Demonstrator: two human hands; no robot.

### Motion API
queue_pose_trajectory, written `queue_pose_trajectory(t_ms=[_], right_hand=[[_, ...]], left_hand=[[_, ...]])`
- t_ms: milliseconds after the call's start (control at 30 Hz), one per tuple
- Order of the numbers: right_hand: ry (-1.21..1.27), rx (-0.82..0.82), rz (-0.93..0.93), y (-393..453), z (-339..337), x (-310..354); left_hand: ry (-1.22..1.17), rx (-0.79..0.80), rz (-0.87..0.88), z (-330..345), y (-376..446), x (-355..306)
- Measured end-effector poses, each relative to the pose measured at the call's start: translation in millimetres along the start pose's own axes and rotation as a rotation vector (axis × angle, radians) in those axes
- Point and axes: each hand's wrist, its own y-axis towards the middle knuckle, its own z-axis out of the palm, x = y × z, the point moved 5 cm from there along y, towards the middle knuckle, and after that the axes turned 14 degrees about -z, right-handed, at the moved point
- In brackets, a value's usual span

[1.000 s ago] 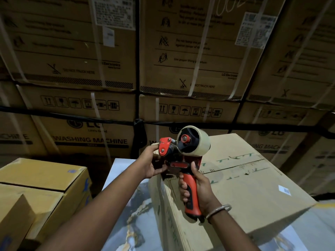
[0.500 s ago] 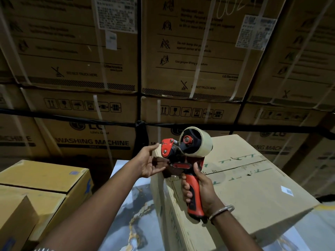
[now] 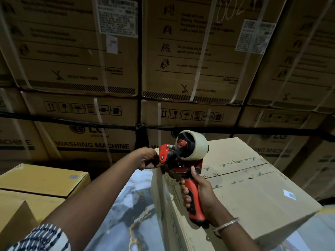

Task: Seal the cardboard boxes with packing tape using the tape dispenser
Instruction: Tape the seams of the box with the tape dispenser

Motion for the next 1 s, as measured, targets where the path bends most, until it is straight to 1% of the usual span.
queue_pose_trajectory(t_ms=[67, 200, 300, 367, 500, 567, 667, 733, 833, 900, 1000], right_hand=[[-0.047, -0.005, -0.002, -1, 3, 2], [-0.146, -0.023, -0.048, 0, 8, 5], [-0.186, -0.05, -0.074, 0, 9, 8], [-0.199, -0.063, -0.063, -2, 8, 7], [-0.25, -0.099, -0.061, -1, 11, 3], [-0.306, -0.107, -0.092, 3, 15, 2], [-0.371, -0.119, -0.12, 8, 19, 1], [-0.38, -0.111, -0.126, 7, 23, 1], [-0.375, -0.106, -0.135, 5, 26, 0], [-0.368, -0.112, -0.119, 5, 25, -3], [-0.376, -0.126, -0.097, 5, 25, -2]], left_hand=[[0.084, -0.066, 0.051, -2, 1, -7], [0.239, -0.095, 0.099, 4, -2, -17], [0.26, -0.18, 0.129, -2, 11, -28], [0.255, -0.204, 0.13, -14, 23, -39], [0.383, -0.254, 0.147, -26, 45, -50], [0.453, -0.346, 0.2, -25, 53, -56], [0.556, -0.527, 0.307, -25, 55, -65], [0.583, -0.597, 0.345, -31, 52, -71], [0.558, -0.577, 0.344, -36, 56, -76], [0.529, -0.54, 0.333, -34, 59, -74], [0.513, -0.532, 0.33, -32, 64, -72]])
